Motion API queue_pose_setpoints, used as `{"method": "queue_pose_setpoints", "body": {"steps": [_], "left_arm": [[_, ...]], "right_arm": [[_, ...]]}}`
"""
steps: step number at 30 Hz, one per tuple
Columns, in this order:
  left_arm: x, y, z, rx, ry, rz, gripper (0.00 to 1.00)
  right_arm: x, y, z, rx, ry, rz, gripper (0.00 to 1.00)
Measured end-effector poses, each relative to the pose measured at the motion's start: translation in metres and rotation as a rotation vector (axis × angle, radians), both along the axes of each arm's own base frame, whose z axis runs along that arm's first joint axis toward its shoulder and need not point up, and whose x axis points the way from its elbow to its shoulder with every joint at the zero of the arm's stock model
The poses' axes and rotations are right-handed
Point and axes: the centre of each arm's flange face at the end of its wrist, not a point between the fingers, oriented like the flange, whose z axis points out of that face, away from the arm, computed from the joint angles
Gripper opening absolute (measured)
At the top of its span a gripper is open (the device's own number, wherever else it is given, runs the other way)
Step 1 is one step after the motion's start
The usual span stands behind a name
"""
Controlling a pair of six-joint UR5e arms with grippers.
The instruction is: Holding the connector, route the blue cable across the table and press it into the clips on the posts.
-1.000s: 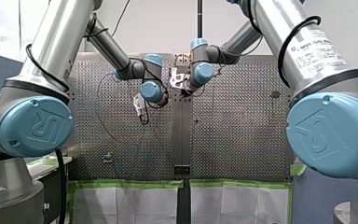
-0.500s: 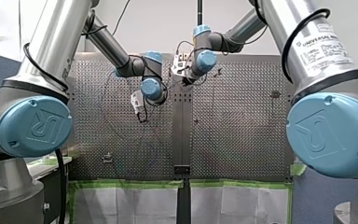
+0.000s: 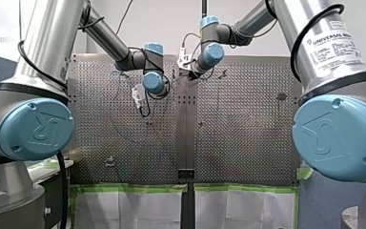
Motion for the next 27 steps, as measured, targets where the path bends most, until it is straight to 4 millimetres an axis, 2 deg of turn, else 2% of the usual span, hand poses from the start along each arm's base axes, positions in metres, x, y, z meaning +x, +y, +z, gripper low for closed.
{"method": "queue_pose_setpoints", "body": {"steps": [6, 15, 27], "left_arm": [[0.000, 0.001, 0.008, -0.006, -0.014, 0.001, 0.00], [0.004, 0.002, 0.035, -0.030, -0.056, -0.002, 0.00], [0.014, 0.006, 0.045, -0.037, -0.075, -0.010, 0.00]], "right_arm": [[-0.002, 0.004, 0.011, -0.013, -0.012, 0.013, 0.00], [-0.008, 0.005, 0.027, -0.030, -0.029, 0.031, 0.00], [-0.011, 0.001, 0.030, -0.029, -0.039, 0.063, 0.00]]}}
